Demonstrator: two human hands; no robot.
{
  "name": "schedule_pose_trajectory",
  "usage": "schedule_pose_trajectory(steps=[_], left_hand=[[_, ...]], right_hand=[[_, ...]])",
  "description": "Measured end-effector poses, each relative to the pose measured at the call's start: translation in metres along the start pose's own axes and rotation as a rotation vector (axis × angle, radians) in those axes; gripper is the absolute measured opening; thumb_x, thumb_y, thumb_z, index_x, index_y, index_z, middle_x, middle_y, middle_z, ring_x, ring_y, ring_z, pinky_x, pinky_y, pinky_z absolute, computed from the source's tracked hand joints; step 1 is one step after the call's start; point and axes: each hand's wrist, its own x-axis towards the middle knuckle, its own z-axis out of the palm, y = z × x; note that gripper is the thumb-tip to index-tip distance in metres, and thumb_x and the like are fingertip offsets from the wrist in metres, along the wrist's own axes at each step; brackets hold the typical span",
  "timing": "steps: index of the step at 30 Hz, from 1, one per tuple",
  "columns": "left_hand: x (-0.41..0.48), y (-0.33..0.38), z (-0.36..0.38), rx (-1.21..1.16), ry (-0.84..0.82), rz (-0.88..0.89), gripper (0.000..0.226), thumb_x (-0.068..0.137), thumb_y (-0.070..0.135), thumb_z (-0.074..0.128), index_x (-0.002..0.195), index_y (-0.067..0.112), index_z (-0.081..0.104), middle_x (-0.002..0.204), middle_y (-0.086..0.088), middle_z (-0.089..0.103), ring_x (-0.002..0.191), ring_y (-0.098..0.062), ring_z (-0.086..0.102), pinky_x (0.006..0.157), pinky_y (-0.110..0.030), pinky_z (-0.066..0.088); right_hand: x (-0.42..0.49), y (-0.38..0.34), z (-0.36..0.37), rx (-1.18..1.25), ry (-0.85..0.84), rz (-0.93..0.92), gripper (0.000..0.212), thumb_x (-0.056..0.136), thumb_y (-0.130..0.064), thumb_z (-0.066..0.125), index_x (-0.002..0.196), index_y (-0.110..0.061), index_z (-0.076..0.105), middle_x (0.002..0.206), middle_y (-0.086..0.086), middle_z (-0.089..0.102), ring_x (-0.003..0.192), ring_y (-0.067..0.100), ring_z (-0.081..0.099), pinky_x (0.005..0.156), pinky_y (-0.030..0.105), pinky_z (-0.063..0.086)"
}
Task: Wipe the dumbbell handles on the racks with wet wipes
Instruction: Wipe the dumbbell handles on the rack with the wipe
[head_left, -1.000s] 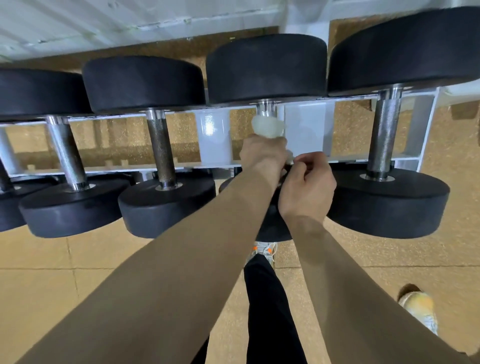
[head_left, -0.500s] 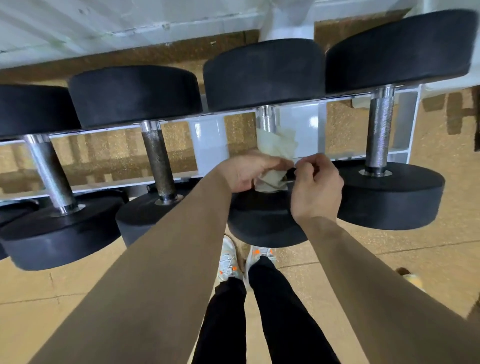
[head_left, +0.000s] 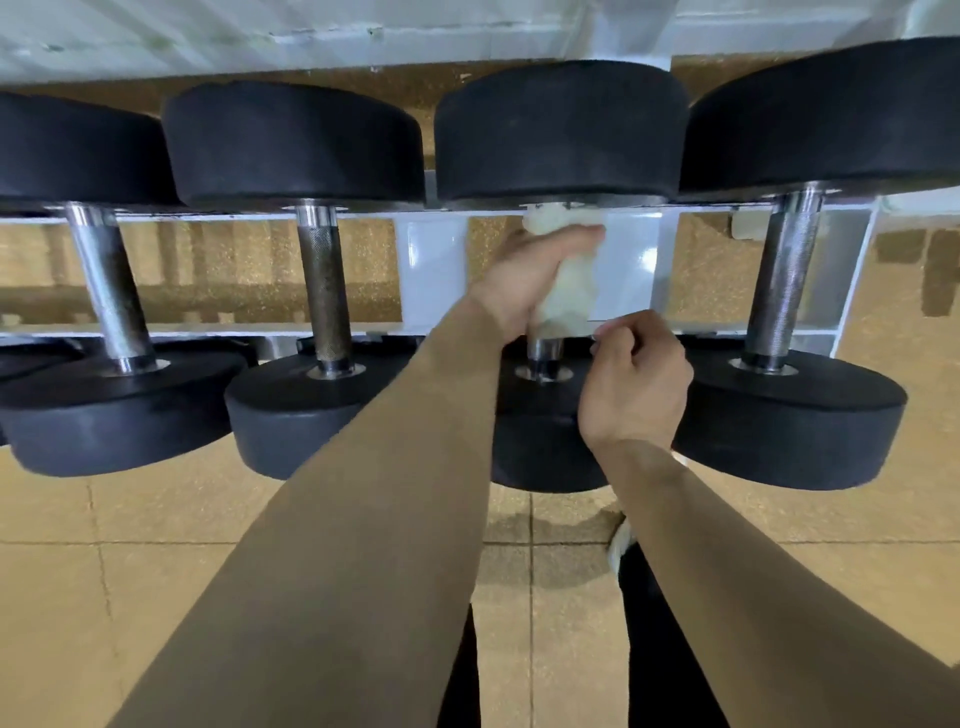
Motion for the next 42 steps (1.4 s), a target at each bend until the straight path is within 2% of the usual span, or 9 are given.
schedule_pose_trajectory(steps=[5,7,14,18,23,29,33,36,42], left_hand=[[-0.013,-0.023,-0.024,0.177,-0.332,-0.203,0.021,0.081,0.032,0.078,0.088,0.011,0.076,0.095,-0.010,0.072,0.087,-0.023,0.069,0.086,-0.038,0.054],[-0.022,-0.022,-0.013,0.297,-0.176,-0.156,0.037,0.084,0.029,0.078,0.111,0.004,0.074,0.105,-0.015,0.075,0.095,-0.025,0.070,0.090,-0.038,0.056],[-0.061,-0.030,0.035,1.089,0.539,-0.007,0.023,0.098,0.023,0.056,0.103,0.001,0.060,0.105,-0.012,0.067,0.091,-0.030,0.060,0.073,-0.034,0.043],[-0.115,-0.021,0.065,0.644,0.714,0.251,0.016,0.093,0.019,0.061,0.080,0.010,0.056,0.075,-0.001,0.059,0.074,-0.026,0.060,0.061,-0.031,0.047],[-0.138,-0.017,0.117,-0.337,0.072,0.262,0.052,0.076,0.009,0.072,0.126,0.000,0.064,0.120,-0.022,0.070,0.105,-0.035,0.070,0.087,-0.045,0.059],[-0.115,-0.023,0.142,-0.344,-0.251,0.183,0.036,0.089,0.003,0.061,0.125,0.000,0.064,0.119,-0.017,0.069,0.107,-0.031,0.067,0.089,-0.037,0.058],[-0.104,-0.017,0.142,-0.411,-0.101,0.066,0.032,0.088,0.021,0.050,0.109,0.007,0.069,0.098,-0.009,0.072,0.091,-0.028,0.068,0.075,-0.030,0.056],[-0.098,-0.016,0.146,-0.208,0.037,0.160,0.056,0.080,0.049,0.075,0.120,0.011,0.068,0.103,-0.002,0.076,0.091,-0.017,0.074,0.080,-0.030,0.058],[-0.079,-0.026,0.155,0.290,0.282,0.367,0.063,0.080,0.023,0.086,0.132,0.029,0.052,0.105,0.013,0.058,0.085,0.002,0.060,0.065,-0.008,0.048]], right_hand=[[-0.002,0.000,-0.003,-0.014,-0.103,-0.053,0.028,0.086,-0.037,0.036,0.082,-0.020,0.058,0.082,0.001,0.066,0.079,0.026,0.059,0.067,0.038,0.046],[0.002,0.000,-0.008,-0.037,-0.173,-0.047,0.026,0.088,-0.042,0.036,0.082,-0.024,0.053,0.085,-0.002,0.064,0.081,0.024,0.057,0.066,0.035,0.040],[0.013,-0.001,-0.065,0.275,-0.449,-0.075,0.017,0.098,-0.014,0.052,0.093,-0.028,0.062,0.093,-0.017,0.064,0.085,0.005,0.059,0.074,0.018,0.044],[0.030,-0.003,-0.119,0.370,-0.516,-0.187,0.027,0.097,-0.010,0.052,0.086,-0.032,0.062,0.084,-0.021,0.063,0.087,0.018,0.065,0.084,0.031,0.055],[0.067,-0.003,-0.175,0.321,-0.379,-0.349,0.016,0.093,-0.014,0.055,0.100,-0.024,0.065,0.102,-0.002,0.062,0.083,0.000,0.060,0.074,0.018,0.047],[0.121,0.007,-0.207,0.377,-0.842,0.041,0.051,0.079,-0.064,0.071,0.114,-0.027,0.072,0.116,0.000,0.075,0.106,0.020,0.072,0.099,0.043,0.054],[0.137,0.016,-0.202,0.334,-0.754,-0.010,0.028,0.088,-0.022,0.077,0.116,-0.019,0.071,0.109,0.004,0.077,0.103,0.024,0.074,0.097,0.049,0.056],[0.148,0.024,-0.195,0.371,-0.710,0.017,0.036,0.087,-0.003,0.074,0.120,-0.016,0.069,0.110,0.006,0.077,0.102,0.026,0.074,0.092,0.048,0.059],[0.164,0.036,-0.183,0.332,-0.654,0.011,0.044,0.086,0.006,0.066,0.123,-0.016,0.069,0.113,0.008,0.075,0.104,0.029,0.073,0.092,0.053,0.058]])
